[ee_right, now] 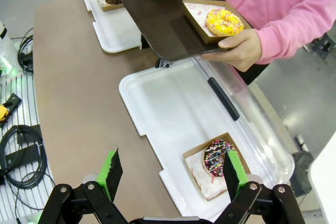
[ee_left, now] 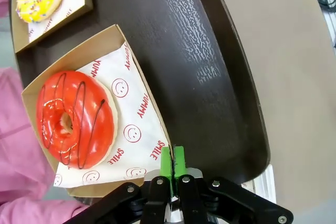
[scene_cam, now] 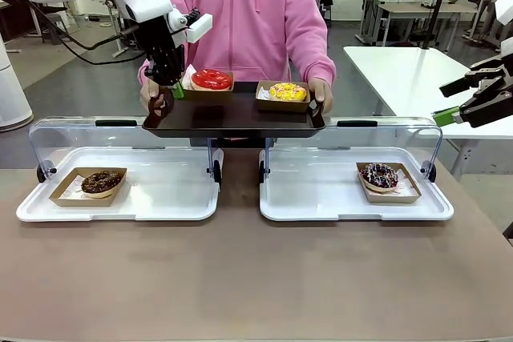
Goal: Provide the desired donut to the person.
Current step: Place the picked Paper togo box onto the Handle tray extended by the person.
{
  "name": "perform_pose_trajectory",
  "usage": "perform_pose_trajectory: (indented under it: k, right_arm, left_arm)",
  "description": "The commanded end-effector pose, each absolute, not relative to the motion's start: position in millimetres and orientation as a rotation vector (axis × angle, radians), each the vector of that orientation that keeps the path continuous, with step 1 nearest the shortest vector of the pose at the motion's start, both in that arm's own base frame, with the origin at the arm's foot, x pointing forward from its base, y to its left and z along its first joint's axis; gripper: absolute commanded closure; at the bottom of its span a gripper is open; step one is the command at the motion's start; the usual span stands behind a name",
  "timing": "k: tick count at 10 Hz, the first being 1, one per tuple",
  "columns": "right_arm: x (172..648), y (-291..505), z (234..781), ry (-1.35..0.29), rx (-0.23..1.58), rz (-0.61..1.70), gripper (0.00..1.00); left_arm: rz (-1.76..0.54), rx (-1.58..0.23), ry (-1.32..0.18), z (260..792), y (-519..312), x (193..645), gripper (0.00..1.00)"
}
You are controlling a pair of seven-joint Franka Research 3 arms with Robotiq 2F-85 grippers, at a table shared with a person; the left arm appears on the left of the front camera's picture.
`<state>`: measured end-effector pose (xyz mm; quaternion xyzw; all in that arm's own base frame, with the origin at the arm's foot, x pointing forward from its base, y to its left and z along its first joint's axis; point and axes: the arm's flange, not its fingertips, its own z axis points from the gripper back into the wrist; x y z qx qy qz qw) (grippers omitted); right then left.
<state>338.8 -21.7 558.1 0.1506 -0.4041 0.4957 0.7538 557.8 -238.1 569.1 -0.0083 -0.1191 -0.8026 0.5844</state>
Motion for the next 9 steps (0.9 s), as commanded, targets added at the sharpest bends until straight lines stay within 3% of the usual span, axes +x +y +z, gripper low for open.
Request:
perform_pose_trajectory:
  k: [1, 4, 7, 8, 9]
  right_arm:
    - [338, -22, 556, -0.878, 0.329, 1.082, 0.00]
    - [338, -22, 556, -0.878, 0.329, 1.082, 0.00]
    - [338, -22, 556, -0.878, 0.329, 1.082, 0.00]
    - [338, -22, 556, -0.878, 0.329, 1.082, 0.00]
    - [338, -22, 556, -0.878, 0.329, 1.082, 0.00]
  left_arm:
    - [-1.872, -0.010, -0.266, 562, -240, 568, 0.99]
    - [-1.890, -0.038, -0.273, 553, -240, 569, 0.99]
    - [-1.874, -0.073, -0.277, 560, -239, 566, 0.13]
    - [-1.870, -0.084, -0.279, 562, -238, 565, 0.00]
    - [-1.868, -0.105, -0.275, 564, -238, 565, 0.00]
